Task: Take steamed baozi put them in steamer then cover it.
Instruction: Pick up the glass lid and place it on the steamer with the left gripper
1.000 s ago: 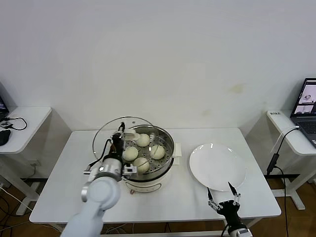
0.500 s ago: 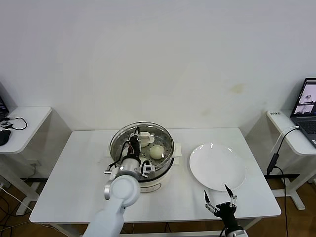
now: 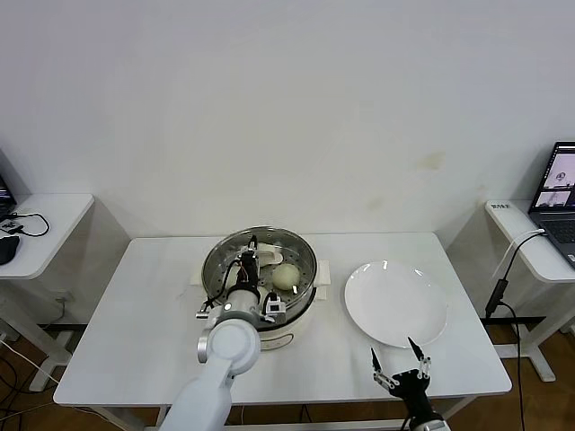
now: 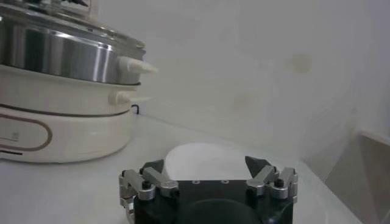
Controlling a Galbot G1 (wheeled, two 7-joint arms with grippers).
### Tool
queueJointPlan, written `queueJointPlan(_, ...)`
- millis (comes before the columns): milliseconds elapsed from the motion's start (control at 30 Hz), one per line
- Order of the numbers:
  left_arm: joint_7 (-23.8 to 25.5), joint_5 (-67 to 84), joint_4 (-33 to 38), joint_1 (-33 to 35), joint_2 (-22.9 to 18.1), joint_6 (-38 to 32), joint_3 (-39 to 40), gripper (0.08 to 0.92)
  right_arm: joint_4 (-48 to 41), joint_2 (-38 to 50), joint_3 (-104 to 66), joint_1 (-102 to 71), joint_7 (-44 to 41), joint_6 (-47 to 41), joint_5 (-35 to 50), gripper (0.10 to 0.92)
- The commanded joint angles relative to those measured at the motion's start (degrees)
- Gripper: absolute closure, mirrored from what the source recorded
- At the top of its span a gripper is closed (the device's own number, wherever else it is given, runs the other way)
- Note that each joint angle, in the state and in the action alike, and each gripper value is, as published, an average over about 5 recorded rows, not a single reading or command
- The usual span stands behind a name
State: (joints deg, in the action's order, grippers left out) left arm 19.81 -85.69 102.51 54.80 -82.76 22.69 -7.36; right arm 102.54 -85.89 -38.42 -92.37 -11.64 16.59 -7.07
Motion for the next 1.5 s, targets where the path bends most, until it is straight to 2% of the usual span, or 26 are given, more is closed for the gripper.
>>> queueJointPlan(33,-0.13,-0.36,-0.78,0.19,-0.92,-0.06,0.23,0.852,-0.04,-0.09,0.15,-0.09,-0.05,0.1,-0.17,0.203)
queueJointPlan(300,-1.43,-0.15,-1.76,-0.16,-1.4,-0.44,-0.51,0.852,0.09,-0.12,0.31,-0.4,-0.12,0.23,-0.28,0.203)
queueJointPlan(400,-1.88,0.18,-1.43,0.0,-1.37,-0.41,-0.61,0.825,0.14,-0.12,0.36,-0.44,-0.13,0.28,-0.32,0.203)
queueJointPlan(667,-2.24,0.79,1.37,1.04,-1.06,-0.3,-0.19,0.605,0.14,-0.2,0.58,-0.48,-0.17,0.31,-0.55,0.203)
queueJointPlan(933,-2.05,0.83,7.21,5.94,1.13,-0.55,0.01,0.371,0.12,-0.28,0.71,-0.57,-0.19,0.32,-0.69,0.203)
queueJointPlan(1133,-2.66,2.98,14.06,10.88,4.7,-0.92,-0.04,0.213,0.0,-0.26,0.77,-0.6,-0.19,0.31,-0.72,0.203)
queueJointPlan(1300,-5.03,8.81,22.44,18.01,8.27,-1.95,-1.45,0.179,-0.15,-0.13,0.86,-0.63,-0.19,0.2,-0.6,0.202)
queueJointPlan(1400,-9.25,16.12,28.05,25.69,9.95,-3.17,-4.69,0.177,-0.39,0.11,1.15,-0.66,-0.19,0.11,-0.39,0.203)
queueJointPlan(1500,-16.57,31.63,31.48,33.05,11.45,-5.49,-11.1,0.177,-0.32,0.43,1.48,-0.86,-0.18,-0.03,-0.02,0.203)
